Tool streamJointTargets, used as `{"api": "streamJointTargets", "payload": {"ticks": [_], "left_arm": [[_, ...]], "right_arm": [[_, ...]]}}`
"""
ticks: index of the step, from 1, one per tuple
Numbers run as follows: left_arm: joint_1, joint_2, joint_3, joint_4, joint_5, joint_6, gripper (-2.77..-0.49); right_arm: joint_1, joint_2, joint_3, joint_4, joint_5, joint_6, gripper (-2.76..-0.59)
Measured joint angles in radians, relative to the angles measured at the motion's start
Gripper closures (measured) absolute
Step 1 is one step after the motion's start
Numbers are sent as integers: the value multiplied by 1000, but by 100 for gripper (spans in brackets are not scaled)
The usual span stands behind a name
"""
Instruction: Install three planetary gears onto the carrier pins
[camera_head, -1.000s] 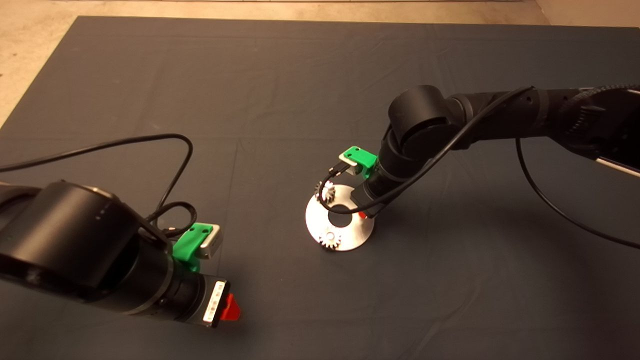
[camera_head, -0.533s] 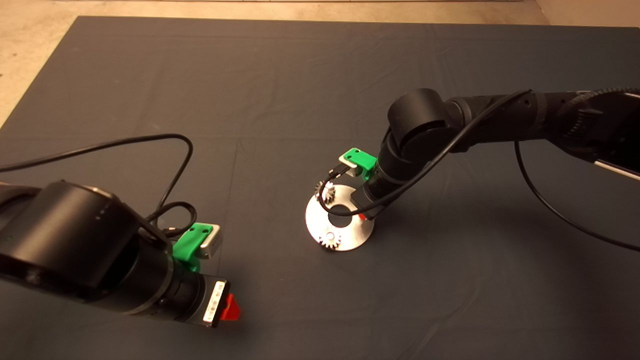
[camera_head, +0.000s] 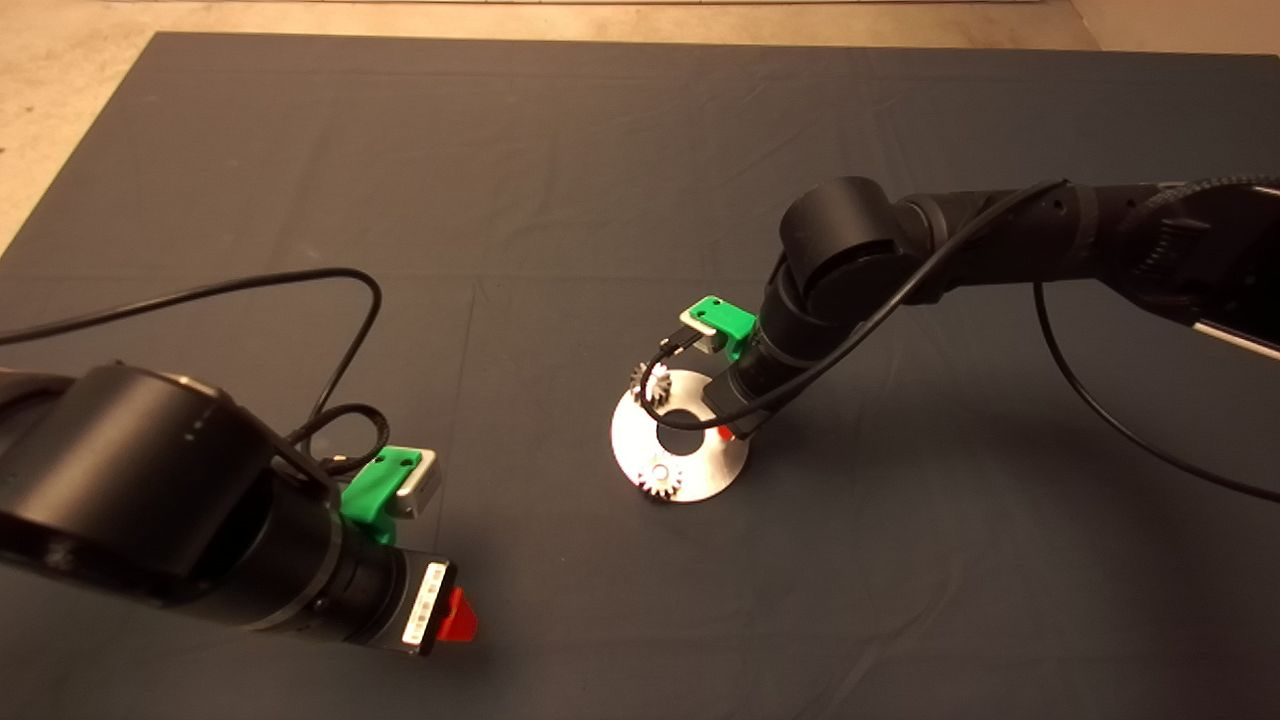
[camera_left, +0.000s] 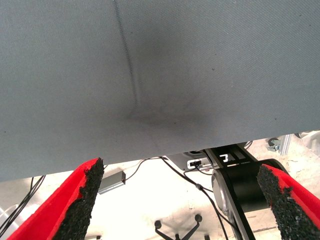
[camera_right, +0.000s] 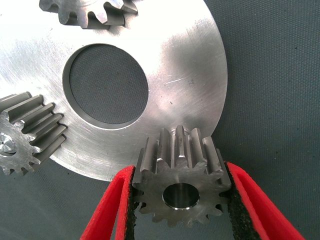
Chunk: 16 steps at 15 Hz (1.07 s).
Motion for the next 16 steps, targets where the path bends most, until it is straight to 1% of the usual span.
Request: {"api": "streamJointTargets", "payload": {"ticks": [7, 16], "left_arm": [[0, -1, 6, 0, 0, 0, -219], [0, -1, 6, 0, 0, 0, -219]], "right_arm": [[-5, 0, 0, 0, 2, 0, -102], [-5, -3, 15, 0, -1, 0, -103]]}}
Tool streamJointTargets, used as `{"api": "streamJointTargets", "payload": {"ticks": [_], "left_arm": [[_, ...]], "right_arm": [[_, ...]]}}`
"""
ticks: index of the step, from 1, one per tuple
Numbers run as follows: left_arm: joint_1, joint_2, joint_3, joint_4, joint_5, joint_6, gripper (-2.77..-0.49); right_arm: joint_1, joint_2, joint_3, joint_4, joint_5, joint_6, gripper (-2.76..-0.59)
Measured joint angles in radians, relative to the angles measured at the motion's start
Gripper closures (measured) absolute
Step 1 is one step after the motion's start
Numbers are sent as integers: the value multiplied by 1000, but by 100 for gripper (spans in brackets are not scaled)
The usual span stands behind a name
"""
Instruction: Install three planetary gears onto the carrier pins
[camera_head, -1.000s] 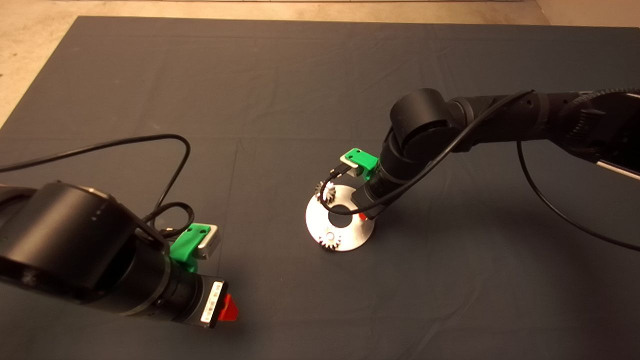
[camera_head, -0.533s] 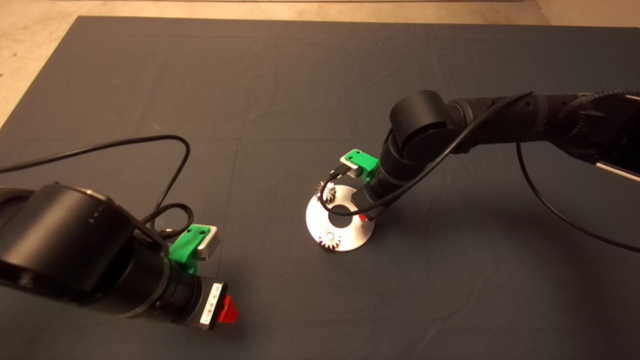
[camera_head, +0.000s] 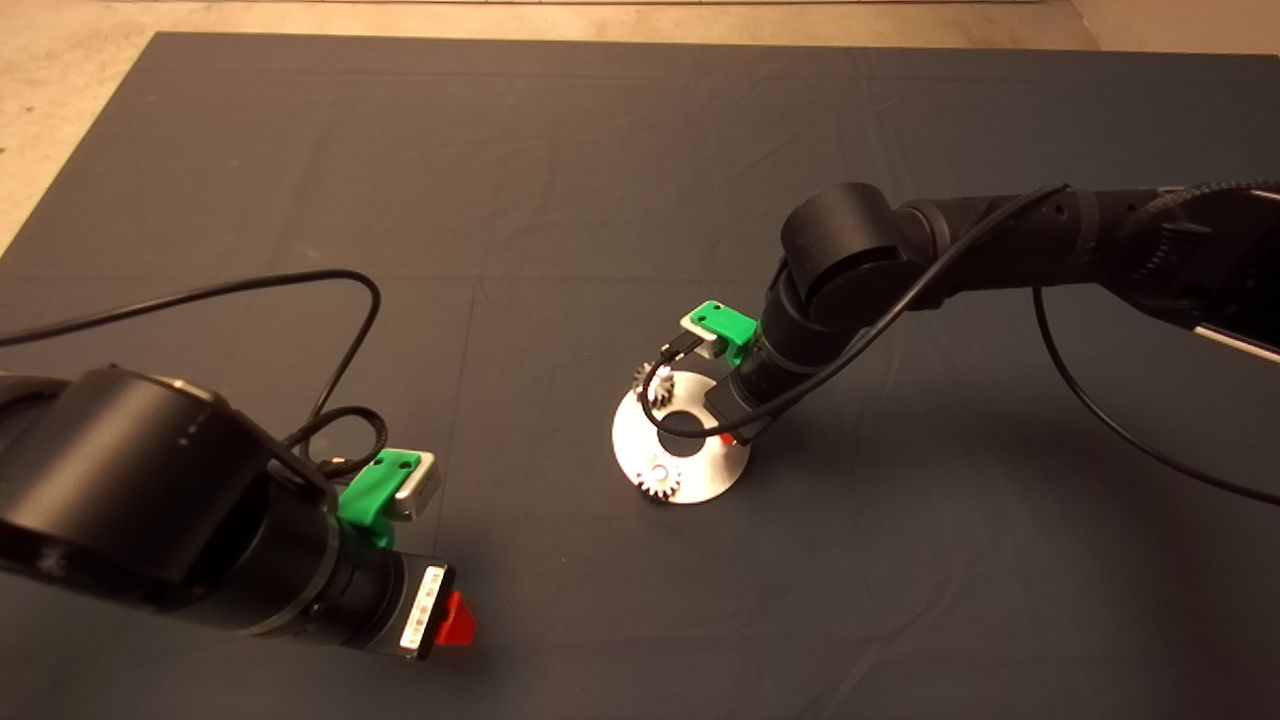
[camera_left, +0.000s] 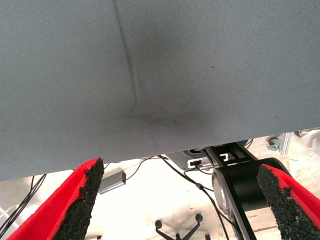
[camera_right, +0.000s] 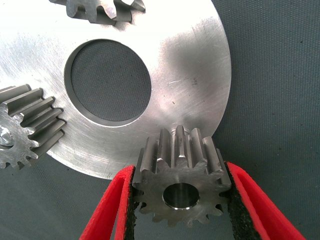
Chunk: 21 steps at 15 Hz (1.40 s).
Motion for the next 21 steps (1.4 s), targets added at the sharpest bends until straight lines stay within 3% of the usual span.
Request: {"api": "streamJointTargets", "payload": {"ticks": [10, 13, 18, 19, 21], "left_arm": [[0, 0, 0, 0, 0, 0, -219], [0, 0, 0, 0, 0, 0, -219], [0, 0, 0, 0, 0, 0, -219], [0, 0, 0, 0, 0, -1, -219], [0, 0, 2, 0, 0, -3, -219]], "right_arm": [[0, 0, 3, 0, -2, 0, -114], [0, -2, 14, 0, -11, 0, -119], [2, -9, 26, 1, -6, 3, -142], [12, -14, 34, 9, -6, 4, -145], [66, -20, 46, 36, -7, 14, -158]]}}
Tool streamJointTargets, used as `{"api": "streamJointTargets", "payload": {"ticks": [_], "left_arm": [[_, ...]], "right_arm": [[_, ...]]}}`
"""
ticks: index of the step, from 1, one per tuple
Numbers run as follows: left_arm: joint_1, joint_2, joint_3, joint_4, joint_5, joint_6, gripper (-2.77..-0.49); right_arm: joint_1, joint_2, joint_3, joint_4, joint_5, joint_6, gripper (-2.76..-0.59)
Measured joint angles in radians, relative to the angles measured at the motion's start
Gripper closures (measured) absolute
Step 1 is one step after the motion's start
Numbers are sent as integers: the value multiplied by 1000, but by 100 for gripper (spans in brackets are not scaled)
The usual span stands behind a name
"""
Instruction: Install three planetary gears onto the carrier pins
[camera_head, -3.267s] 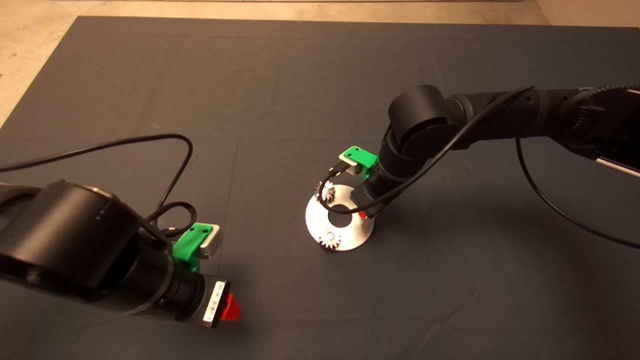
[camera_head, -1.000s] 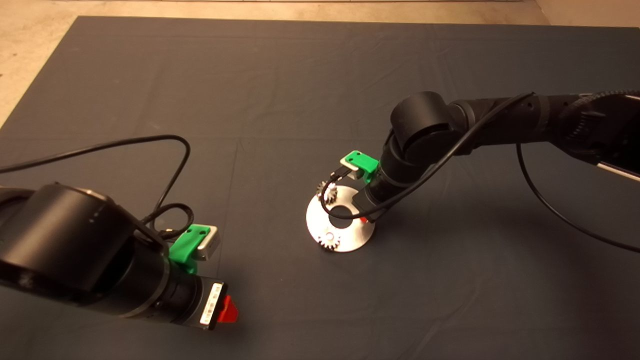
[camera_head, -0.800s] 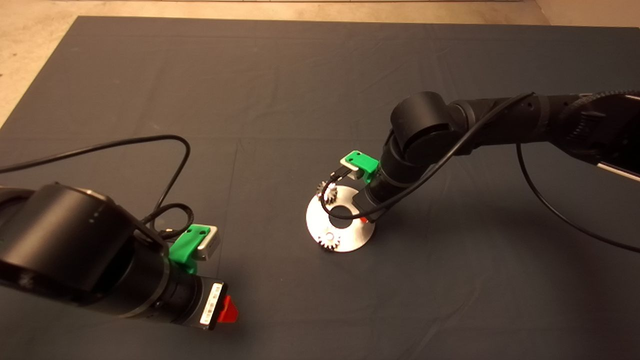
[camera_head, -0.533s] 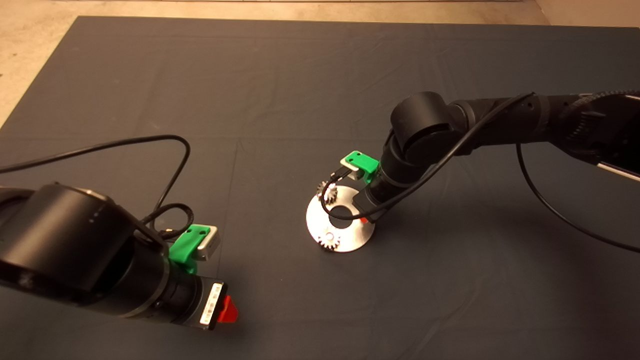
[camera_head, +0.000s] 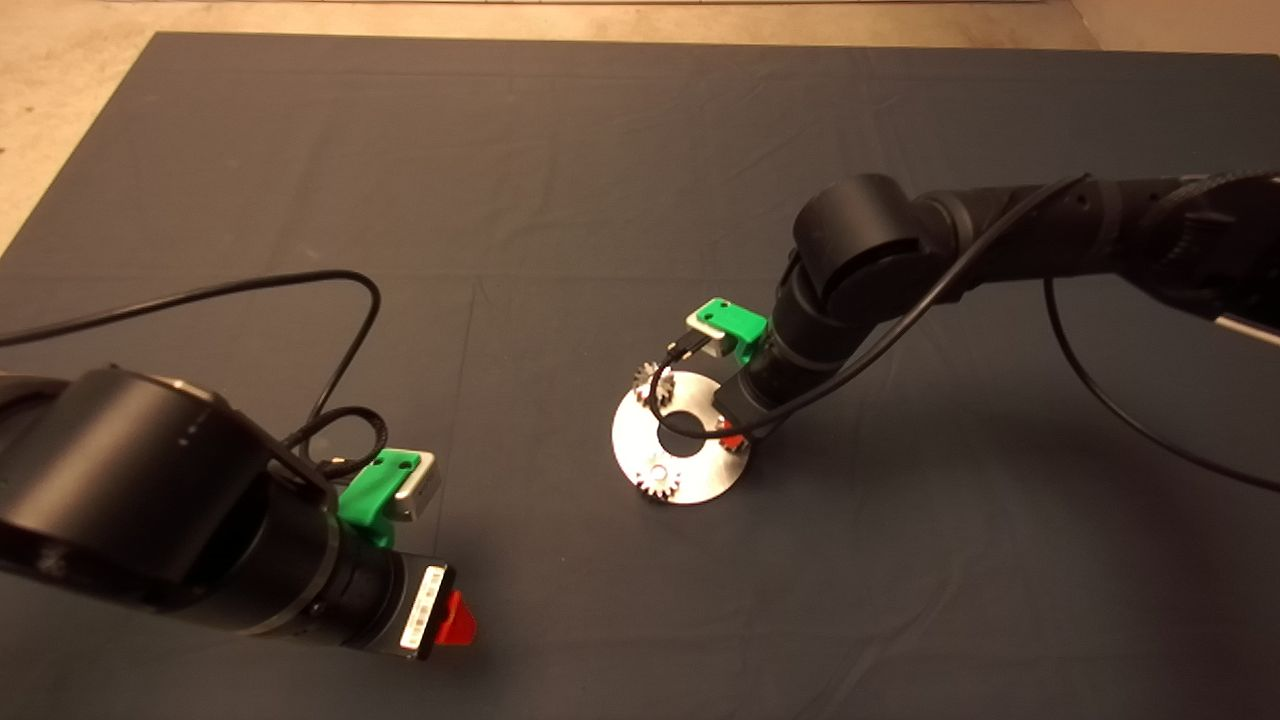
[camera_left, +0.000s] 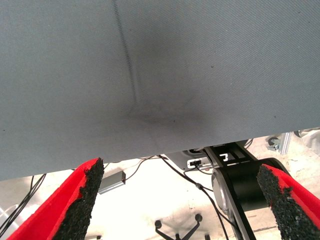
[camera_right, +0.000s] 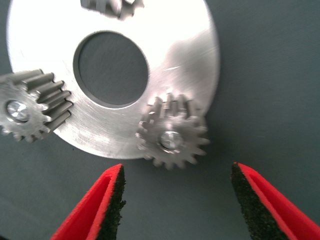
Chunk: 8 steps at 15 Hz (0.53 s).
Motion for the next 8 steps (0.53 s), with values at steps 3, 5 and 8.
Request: {"api": "streamJointTargets", "payload": {"ticks": [3, 5, 8], "left_arm": [[0, 0, 0, 0, 0, 0, -219], [0, 0, 1, 0, 0, 0, -219], [0, 1, 1, 0, 1, -11, -219]], "right_arm": [[76, -25, 40, 19, 5, 22, -171], [74, -96, 120, 44, 9, 75, -174], [88, -304, 318, 68, 1, 180, -187]]}}
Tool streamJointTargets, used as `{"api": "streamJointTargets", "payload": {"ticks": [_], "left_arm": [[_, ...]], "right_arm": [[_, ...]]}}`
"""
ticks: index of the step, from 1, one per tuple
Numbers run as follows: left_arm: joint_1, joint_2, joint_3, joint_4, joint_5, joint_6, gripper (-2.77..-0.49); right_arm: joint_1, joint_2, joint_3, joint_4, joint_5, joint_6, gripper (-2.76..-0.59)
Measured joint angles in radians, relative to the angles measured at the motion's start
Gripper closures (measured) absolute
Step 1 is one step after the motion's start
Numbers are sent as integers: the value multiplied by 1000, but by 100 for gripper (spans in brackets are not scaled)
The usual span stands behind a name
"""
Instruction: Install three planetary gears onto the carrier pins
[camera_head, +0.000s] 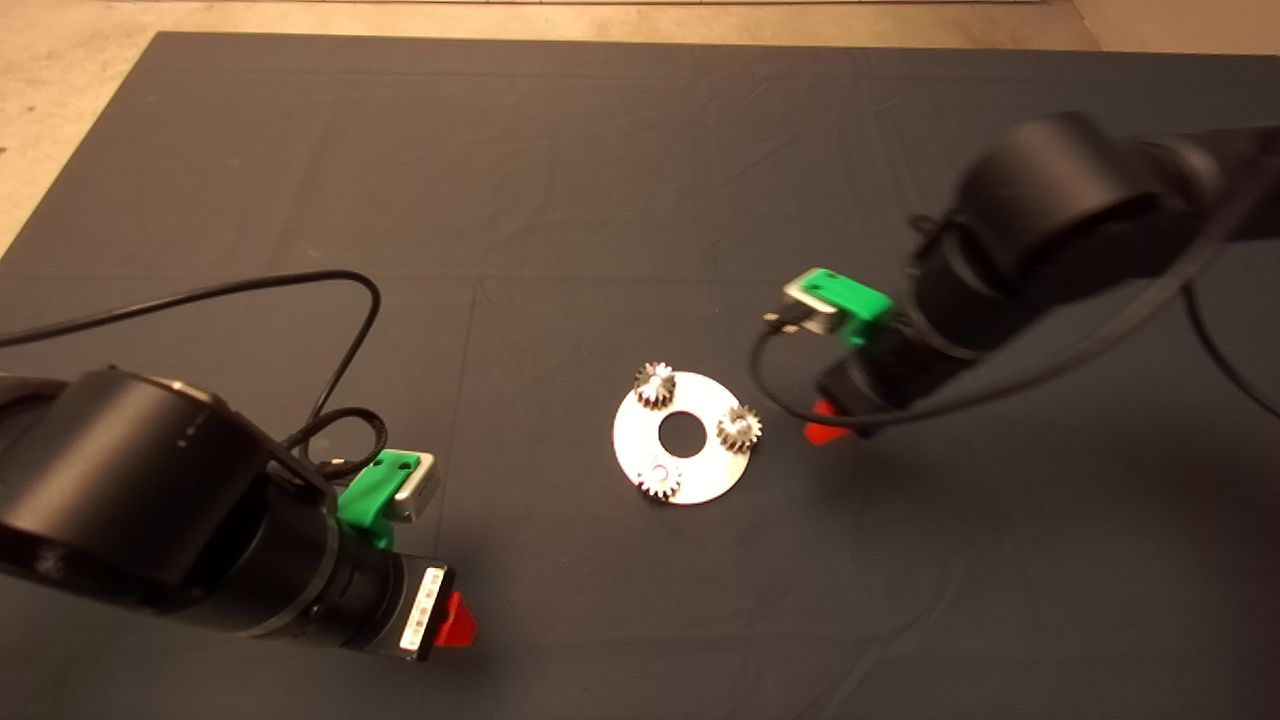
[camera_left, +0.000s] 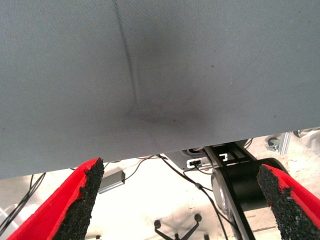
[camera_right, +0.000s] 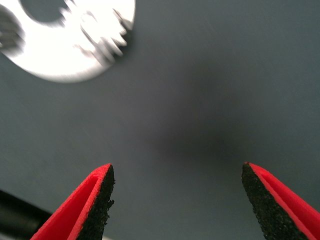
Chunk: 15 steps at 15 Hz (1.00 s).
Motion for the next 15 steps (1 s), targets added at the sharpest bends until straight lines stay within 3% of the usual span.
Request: {"api": "streamJointTargets", "payload": {"ticks": [1, 3, 5, 7, 8, 10, 15], "left_arm": [[0, 3, 0, -4, 0, -13, -219], [-1, 15, 0, -13, -1, -35, -219], [-1, 32, 0, -23, 0, -57, -219], [-7, 76, 0, -33, 0, -88, -219], [-7, 100, 0, -36, 0, -101, -219], [-14, 145, 0, -39, -2, -122, -219], [-42, 171, 0, -55, 0, -150, -219]], "right_arm": [[4, -66, 73, 18, -7, 39, -192], [4, -160, 213, 55, -6, 164, -202], [6, -190, 303, 73, -6, 307, -212], [11, -189, 347, 81, 0, 446, -215], [14, -183, 361, 82, -2, 492, -215], [13, -153, 378, 92, -2, 529, -225], [13, -120, 394, 110, 0, 552, -245]]}}
